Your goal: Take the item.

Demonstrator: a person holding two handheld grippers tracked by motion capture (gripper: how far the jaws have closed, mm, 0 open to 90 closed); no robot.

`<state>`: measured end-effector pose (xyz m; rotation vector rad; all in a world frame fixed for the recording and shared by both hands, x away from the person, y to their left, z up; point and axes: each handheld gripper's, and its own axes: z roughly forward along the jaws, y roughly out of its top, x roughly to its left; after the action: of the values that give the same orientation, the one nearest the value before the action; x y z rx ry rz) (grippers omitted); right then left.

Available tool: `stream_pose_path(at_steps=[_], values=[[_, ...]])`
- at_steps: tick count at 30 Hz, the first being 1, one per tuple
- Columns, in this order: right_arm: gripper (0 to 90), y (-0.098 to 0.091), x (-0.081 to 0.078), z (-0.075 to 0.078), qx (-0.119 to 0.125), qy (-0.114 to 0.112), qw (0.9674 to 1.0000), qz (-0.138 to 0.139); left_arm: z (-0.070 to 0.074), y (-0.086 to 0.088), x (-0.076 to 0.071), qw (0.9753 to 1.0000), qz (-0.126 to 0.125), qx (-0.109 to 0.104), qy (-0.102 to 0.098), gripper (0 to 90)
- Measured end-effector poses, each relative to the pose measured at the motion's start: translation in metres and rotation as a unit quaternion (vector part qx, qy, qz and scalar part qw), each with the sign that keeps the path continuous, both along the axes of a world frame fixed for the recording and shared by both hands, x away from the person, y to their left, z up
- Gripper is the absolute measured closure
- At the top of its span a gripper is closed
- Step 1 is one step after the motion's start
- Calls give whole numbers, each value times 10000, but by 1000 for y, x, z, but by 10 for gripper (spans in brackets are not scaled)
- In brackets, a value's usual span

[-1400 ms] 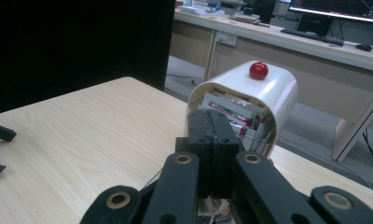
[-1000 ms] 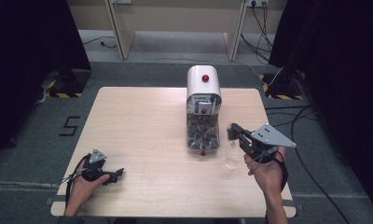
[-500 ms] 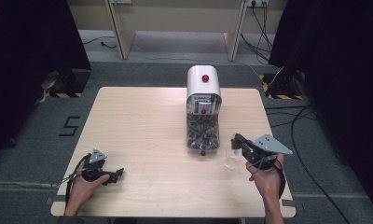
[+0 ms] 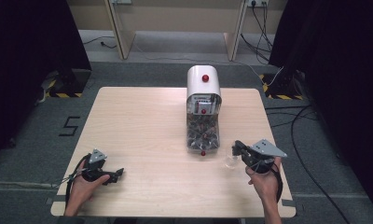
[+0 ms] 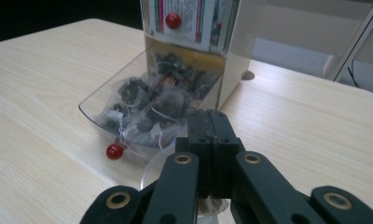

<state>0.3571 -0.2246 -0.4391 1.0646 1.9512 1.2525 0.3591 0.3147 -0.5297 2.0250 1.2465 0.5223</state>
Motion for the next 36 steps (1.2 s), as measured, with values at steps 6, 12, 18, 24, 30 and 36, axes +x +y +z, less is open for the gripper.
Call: stream_pose_path(at_steps=[6,12,18,24,30,36], values=[[900,2,4,-8,-67,88,9999,17,0,0,0,10000,0,0,0,0],[900,0,6,-13,-40,177,9998,-16,0,0,0,10000,1,-2,0,0],[893,2,6,-16,-60,205,9998,33,0,0,0,10000,0,1,0,0],[858,2,8,-17,-17,234,9997,56,0,0,0,10000,0,0,1,0],[772,6,7,-14,-108,116,9998,74,0,0,0,10000,0,-1,1,0],[683,6,8,-14,-84,136,9999,50,0,0,0,10000,0,-1,0,0]])
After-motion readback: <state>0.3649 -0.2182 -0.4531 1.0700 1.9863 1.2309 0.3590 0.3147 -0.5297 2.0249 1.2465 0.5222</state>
